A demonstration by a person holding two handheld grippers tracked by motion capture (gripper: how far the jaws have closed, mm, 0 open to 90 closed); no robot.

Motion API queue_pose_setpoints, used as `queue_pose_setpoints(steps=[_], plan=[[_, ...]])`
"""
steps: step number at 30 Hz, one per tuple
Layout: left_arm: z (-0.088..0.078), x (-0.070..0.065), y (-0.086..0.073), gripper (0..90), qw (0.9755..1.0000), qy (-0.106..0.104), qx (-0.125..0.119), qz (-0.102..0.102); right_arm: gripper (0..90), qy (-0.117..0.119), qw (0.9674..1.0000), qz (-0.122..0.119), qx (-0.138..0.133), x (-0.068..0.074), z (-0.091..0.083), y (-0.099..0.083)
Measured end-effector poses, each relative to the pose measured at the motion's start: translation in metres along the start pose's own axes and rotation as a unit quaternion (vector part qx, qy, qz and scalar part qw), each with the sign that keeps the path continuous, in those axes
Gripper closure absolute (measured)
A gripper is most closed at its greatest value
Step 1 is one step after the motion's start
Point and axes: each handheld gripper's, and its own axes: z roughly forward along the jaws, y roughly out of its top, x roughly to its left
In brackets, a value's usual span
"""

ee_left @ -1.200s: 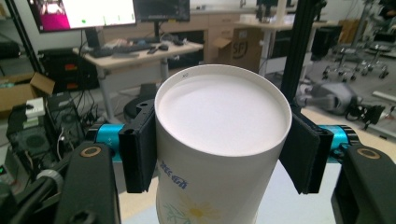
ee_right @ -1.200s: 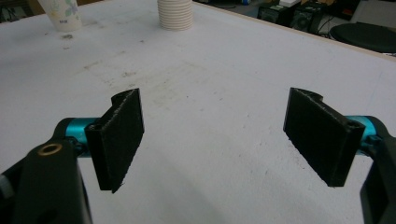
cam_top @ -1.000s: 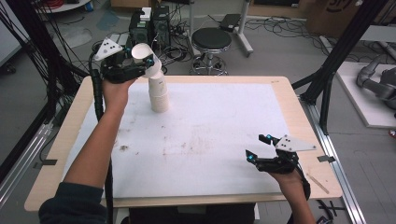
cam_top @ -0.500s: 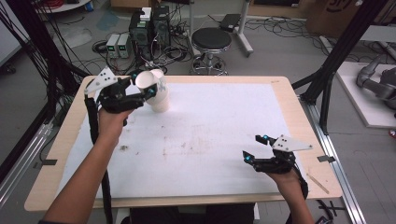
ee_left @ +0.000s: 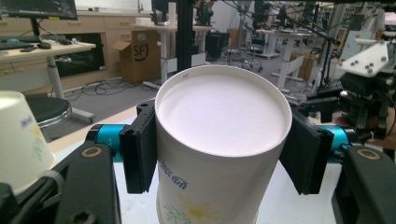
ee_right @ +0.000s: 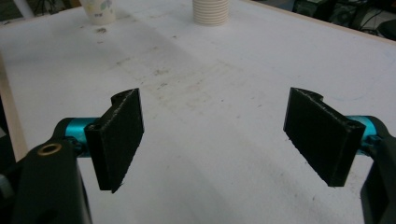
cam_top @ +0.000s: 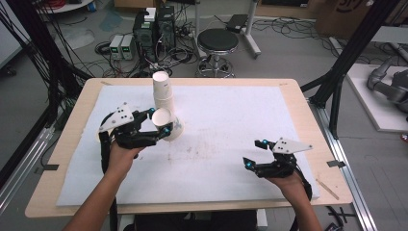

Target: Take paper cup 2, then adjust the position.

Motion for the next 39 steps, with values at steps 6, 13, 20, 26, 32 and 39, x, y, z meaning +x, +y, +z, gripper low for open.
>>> queue_pose_setpoints(steps=[6,13,20,26,32,39], plan=[[0.004,-0.007,-0.007,36.2,0.9999,-0.010,0.009,-0.002,20.1,0.019,0.9998,-0.009,0.001,0.006,0.000,0.002],[0.009,-0.013,-0.012,35.8,0.9994,-0.026,0.021,-0.002,20.2,0.026,0.9996,-0.010,-0.003,0.007,0.000,0.002],[0.015,-0.019,-0.018,35.8,0.9986,-0.044,0.029,-0.004,20.2,0.039,0.9991,-0.013,-0.010,0.008,0.000,0.003],[0.020,-0.026,-0.021,35.8,0.9975,-0.062,0.033,-0.001,20.3,0.061,0.9977,-0.027,-0.010,0.014,0.005,0.007],[0.024,-0.032,-0.026,35.8,0.9963,-0.076,0.038,-0.003,20.4,0.074,0.9967,-0.033,-0.004,0.017,0.009,0.007],[0.028,-0.039,-0.028,35.8,0.9941,-0.100,0.044,-0.002,20.5,0.088,0.9954,-0.037,-0.009,0.020,0.012,0.010]])
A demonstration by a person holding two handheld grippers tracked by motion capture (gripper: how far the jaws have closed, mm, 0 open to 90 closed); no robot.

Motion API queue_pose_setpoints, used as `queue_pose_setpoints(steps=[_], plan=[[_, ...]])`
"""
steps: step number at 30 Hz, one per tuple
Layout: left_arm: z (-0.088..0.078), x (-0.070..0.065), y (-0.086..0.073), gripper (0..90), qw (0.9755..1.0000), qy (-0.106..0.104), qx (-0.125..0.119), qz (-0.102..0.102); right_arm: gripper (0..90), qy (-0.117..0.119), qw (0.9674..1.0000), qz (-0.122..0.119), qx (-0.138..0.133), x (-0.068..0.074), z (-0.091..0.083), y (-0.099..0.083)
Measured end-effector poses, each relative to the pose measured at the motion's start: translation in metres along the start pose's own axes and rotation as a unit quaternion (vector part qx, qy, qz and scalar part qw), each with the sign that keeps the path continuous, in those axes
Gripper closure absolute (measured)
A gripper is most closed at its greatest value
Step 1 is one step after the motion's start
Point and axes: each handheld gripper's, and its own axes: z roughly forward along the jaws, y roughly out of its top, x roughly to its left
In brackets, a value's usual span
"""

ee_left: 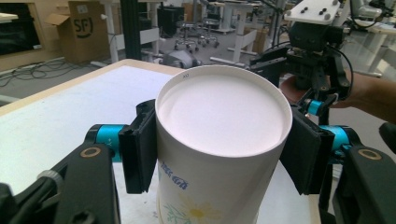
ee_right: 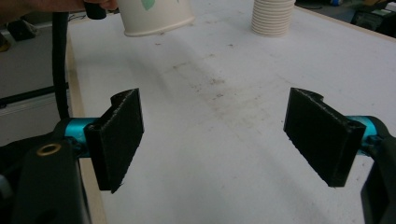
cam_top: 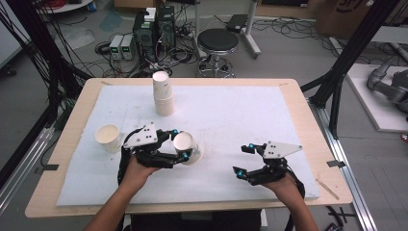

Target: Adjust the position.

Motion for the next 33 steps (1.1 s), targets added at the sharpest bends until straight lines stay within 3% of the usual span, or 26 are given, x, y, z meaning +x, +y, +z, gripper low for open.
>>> queue_pose_setpoints(steps=[7,8,9,12,15,24,33], plan=[[0.008,-0.004,-0.001,35.8,0.9996,-0.027,0.006,0.002,20.5,0.023,0.9997,-0.005,0.004,0.005,0.005,0.003],[0.009,-0.004,-0.001,35.8,0.9995,-0.032,0.007,0.004,20.5,0.015,0.9998,-0.012,-0.001,0.005,0.005,0.004],[0.010,-0.005,-0.001,35.8,0.9993,-0.036,0.008,0.004,20.5,0.034,0.9994,0.000,0.005,0.008,0.005,0.005],[0.013,-0.006,-0.002,35.8,0.9988,-0.048,0.012,0.005,20.5,0.031,0.9994,-0.013,-0.002,0.008,0.010,0.009],[0.016,-0.007,-0.002,35.8,0.9981,-0.059,0.016,0.007,20.7,0.051,0.9985,-0.018,0.007,0.012,0.017,0.013],[0.020,-0.010,-0.002,35.8,0.9970,-0.073,0.026,0.007,20.7,0.085,0.9955,-0.038,0.016,0.016,0.043,0.028],[0.027,-0.014,-0.001,35.6,0.9951,-0.092,0.035,0.007,20.7,0.101,0.9939,-0.042,0.015,0.020,0.052,0.031]])
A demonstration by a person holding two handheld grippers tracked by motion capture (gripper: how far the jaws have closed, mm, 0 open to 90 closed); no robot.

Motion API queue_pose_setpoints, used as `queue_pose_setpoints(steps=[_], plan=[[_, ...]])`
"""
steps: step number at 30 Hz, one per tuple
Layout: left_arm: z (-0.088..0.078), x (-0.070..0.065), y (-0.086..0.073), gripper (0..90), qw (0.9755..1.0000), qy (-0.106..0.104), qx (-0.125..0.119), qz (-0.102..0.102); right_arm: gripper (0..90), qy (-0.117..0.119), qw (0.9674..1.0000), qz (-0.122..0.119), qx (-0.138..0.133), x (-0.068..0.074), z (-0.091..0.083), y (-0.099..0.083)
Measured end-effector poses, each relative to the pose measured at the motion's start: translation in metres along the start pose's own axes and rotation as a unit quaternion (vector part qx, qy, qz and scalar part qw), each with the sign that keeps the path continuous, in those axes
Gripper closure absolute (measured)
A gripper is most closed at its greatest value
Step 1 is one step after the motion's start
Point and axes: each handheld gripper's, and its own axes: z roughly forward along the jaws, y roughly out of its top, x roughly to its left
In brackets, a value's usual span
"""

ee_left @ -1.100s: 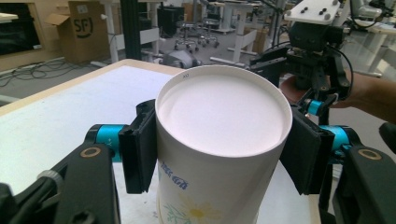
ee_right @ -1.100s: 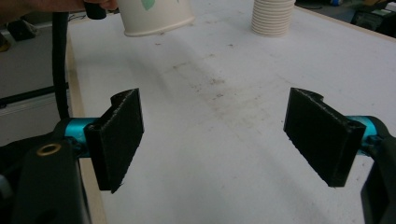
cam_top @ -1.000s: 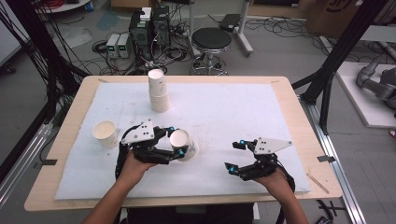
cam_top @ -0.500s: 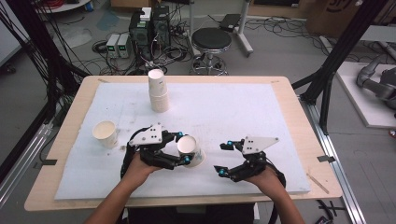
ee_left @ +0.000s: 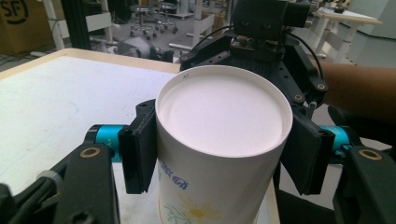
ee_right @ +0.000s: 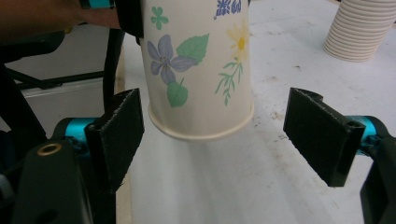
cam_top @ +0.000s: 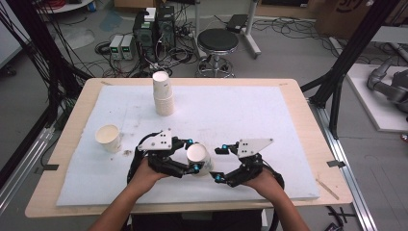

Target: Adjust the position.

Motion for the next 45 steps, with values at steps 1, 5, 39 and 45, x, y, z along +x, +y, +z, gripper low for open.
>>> queue_pose_setpoints(steps=[1,5,39,45], plan=[[0.001,0.000,0.000,35.6,1.0000,-0.002,0.001,0.000,20.7,0.002,1.0000,0.001,-0.001,0.001,0.001,-0.001],[0.005,-0.001,0.000,35.6,1.0000,-0.008,0.005,0.000,20.7,0.008,1.0000,0.003,0.003,0.001,0.004,-0.003],[0.021,-0.005,-0.004,34.6,0.9996,-0.030,0.003,-0.001,36.7,0.051,0.9986,0.003,0.012,0.002,0.011,-0.005],[0.016,-0.004,-0.002,21.1,0.9998,-0.017,0.006,-0.007,37.9,0.050,0.9985,-0.007,0.022,0.003,0.010,-0.005]])
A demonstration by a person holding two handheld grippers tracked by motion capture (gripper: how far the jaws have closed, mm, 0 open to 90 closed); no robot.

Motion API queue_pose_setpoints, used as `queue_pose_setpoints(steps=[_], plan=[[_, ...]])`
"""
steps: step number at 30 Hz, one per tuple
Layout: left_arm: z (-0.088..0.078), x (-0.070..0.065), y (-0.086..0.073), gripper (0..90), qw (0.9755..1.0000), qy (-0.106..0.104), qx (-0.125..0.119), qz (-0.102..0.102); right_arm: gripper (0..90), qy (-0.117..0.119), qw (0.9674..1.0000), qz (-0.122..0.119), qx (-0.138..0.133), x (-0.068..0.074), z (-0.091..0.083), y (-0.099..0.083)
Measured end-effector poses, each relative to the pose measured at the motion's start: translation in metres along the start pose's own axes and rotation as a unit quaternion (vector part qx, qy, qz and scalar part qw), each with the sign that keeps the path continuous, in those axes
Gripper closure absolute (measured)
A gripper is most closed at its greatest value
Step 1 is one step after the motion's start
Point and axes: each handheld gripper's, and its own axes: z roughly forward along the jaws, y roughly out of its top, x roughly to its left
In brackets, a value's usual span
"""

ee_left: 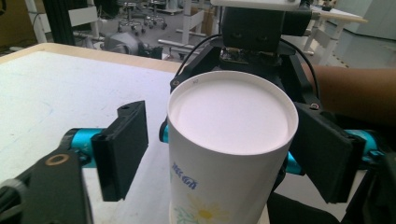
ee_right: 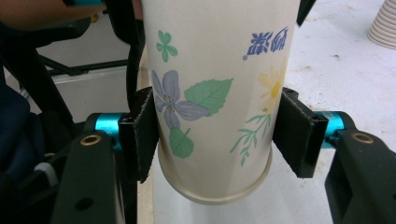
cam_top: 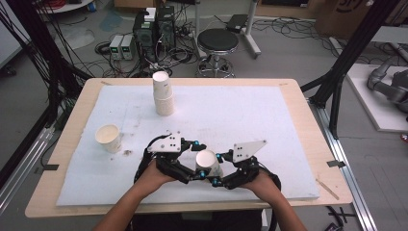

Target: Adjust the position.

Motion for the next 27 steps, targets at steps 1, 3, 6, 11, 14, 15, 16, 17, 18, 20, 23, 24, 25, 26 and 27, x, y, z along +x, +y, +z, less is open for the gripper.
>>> queue_pose_setpoints(steps=[1,3,6,11,14,15,16,17,18,20,23,24,25,26,27], plan=[[-0.001,0.000,0.001,20.8,1.0000,0.000,-0.001,-0.001,38.0,-0.002,1.0000,-0.003,0.001,0.000,0.000,0.000],[-0.004,0.000,0.002,20.8,1.0000,0.000,0.003,-0.001,38.3,-0.002,1.0000,-0.003,0.006,0.000,0.000,0.001],[-0.008,0.001,0.007,20.0,0.9998,0.003,0.018,0.002,38.4,-0.006,0.9997,-0.008,0.020,0.000,0.000,0.004],[-0.014,0.002,0.015,19.5,0.9993,0.005,0.037,0.005,38.5,-0.008,0.9986,-0.020,0.049,-0.003,0.000,0.007],[-0.015,0.002,0.018,19.5,0.9986,0.003,0.052,0.008,38.5,-0.010,0.9971,-0.031,0.069,-0.003,-0.001,0.011],[-0.015,0.002,0.019,19.5,0.9981,0.002,0.060,0.011,38.5,-0.009,0.9966,-0.032,0.075,-0.003,-0.001,0.013],[-0.014,0.002,0.020,19.5,0.9978,0.001,0.066,0.012,38.5,-0.010,0.9957,-0.039,0.083,-0.004,-0.001,0.015],[-0.014,0.001,0.021,19.5,0.9974,0.001,0.071,0.011,38.5,-0.010,0.9948,-0.042,0.092,-0.004,0.000,0.017],[-0.013,0.002,0.022,19.5,0.9969,0.002,0.078,0.014,38.5,-0.009,0.9940,-0.043,0.100,-0.005,0.000,0.019],[-0.012,0.001,0.023,19.5,0.9960,0.003,0.088,0.016,38.5,-0.009,0.9921,-0.052,0.114,-0.005,0.001,0.022],[-0.011,0.001,0.024,19.7,0.9950,0.003,0.099,0.017,38.5,-0.006,0.9892,-0.061,0.133,-0.004,0.002,0.027],[-0.011,0.001,0.024,19.8,0.9943,0.004,0.104,0.020,38.5,-0.006,0.9885,-0.063,0.137,-0.004,0.002,0.028],[-0.010,0.001,0.024,19.8,0.9943,0.004,0.105,0.019,38.5,-0.006,0.9868,-0.067,0.147,-0.004,0.002,0.031],[-0.010,0.001,0.024,19.9,0.9940,0.003,0.108,0.019,38.5,-0.008,0.9858,-0.071,0.152,-0.004,0.003,0.032],[-0.010,0.002,0.024,20.0,0.9937,0.002,0.110,0.020,38.4,-0.008,0.9847,-0.073,0.158,-0.004,0.003,0.033]])
